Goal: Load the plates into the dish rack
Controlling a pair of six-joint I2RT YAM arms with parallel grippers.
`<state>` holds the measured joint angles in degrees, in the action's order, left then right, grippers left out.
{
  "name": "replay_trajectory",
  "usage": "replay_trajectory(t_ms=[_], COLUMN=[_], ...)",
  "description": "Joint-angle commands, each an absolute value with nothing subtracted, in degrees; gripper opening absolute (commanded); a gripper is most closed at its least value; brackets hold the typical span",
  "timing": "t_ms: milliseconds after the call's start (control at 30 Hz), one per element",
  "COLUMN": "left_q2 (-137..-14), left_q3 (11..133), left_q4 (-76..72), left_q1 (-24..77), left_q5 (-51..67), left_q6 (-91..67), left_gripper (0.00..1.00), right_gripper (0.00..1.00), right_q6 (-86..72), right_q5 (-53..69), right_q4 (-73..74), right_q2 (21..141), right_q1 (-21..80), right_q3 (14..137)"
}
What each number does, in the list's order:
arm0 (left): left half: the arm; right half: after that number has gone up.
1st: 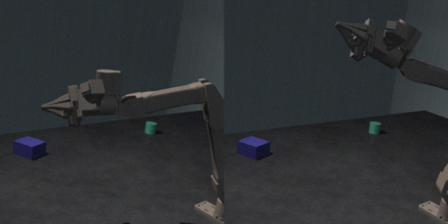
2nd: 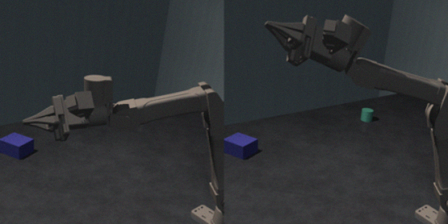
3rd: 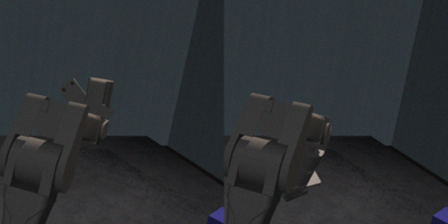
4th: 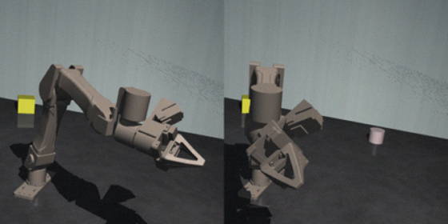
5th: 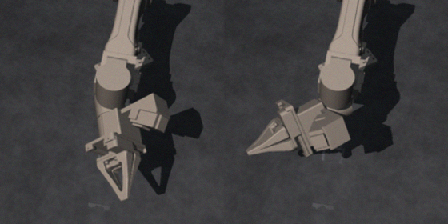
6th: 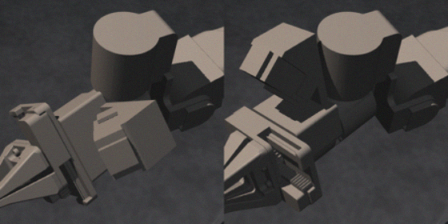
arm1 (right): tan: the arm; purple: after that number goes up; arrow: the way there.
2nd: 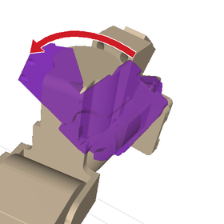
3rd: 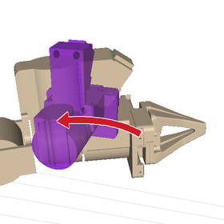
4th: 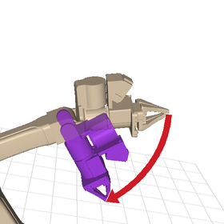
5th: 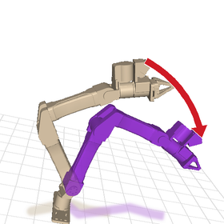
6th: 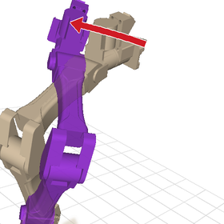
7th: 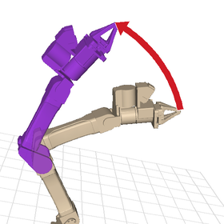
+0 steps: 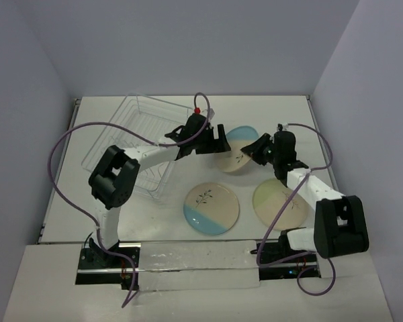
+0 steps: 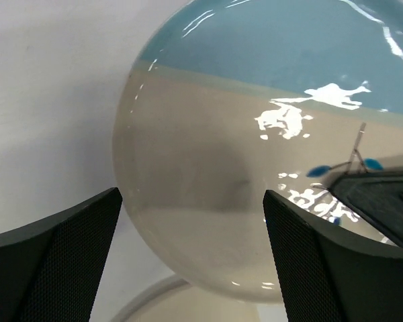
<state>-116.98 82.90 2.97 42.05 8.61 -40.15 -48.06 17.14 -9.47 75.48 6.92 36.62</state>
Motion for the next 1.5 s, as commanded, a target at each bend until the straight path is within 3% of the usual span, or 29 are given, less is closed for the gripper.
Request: replay_trajectory(t_ms=[0,333,400,567,900,1033,1233,1333,1467], left_q2=[-107.45,-88.23,-84.71,-79.91,-82.04,-82.62,-83.34,-83.83,-83.04], left_q3=[87.36,74.49,70.05,61.52,58.71,58.55,58.19,58.77,58.99], left_q4=[5.52,1.64,-0.21,-10.02,-20.69,-21.84,-25.87,-27.05,-27.14], left_q1=[42.41,41.03,38.81,33.94,33.4,33.4,33.49,33.49,33.49], left_q5=[2.02,1.17,6.49,22.56,47.01,50.05,53.46,53.81,51.7], left_q6=[-36.41,-32.67,-32.43,-30.91,-30.06,-29.78,-32.99,-34.24,-34.12], left_gripper=[0.96,0.99,0.99,0.99,0.99,0.87,0.27,0.04,0.0], right_gripper=[0.0,0.0,0.0,0.0,0.0,0.0,0.0,0.0,0.0], right_q6=[-43.59,-40.72,-44.76,-49.93,-57.65,-59.64,-68.16,-70.59,-71.38], right_q5=[16.66,38.23,46.29,52.07,58.36,59.29,61.28,62.53,62.95], right_q4=[-13.59,-15.44,-22.4,-28.64,-38.5,-41.93,-55.61,-60.02,-61.85], right_q2=[66.03,59.24,58.29,56.83,57.09,59.11,64.31,67.81,69.93], right_q1=[5.25,3.16,3.16,3.34,3.47,3.43,3.7,4.39,4.83], right_q3=[39.07,39.38,38.68,39.73,40.3,40.0,39.38,39.56,39.87])
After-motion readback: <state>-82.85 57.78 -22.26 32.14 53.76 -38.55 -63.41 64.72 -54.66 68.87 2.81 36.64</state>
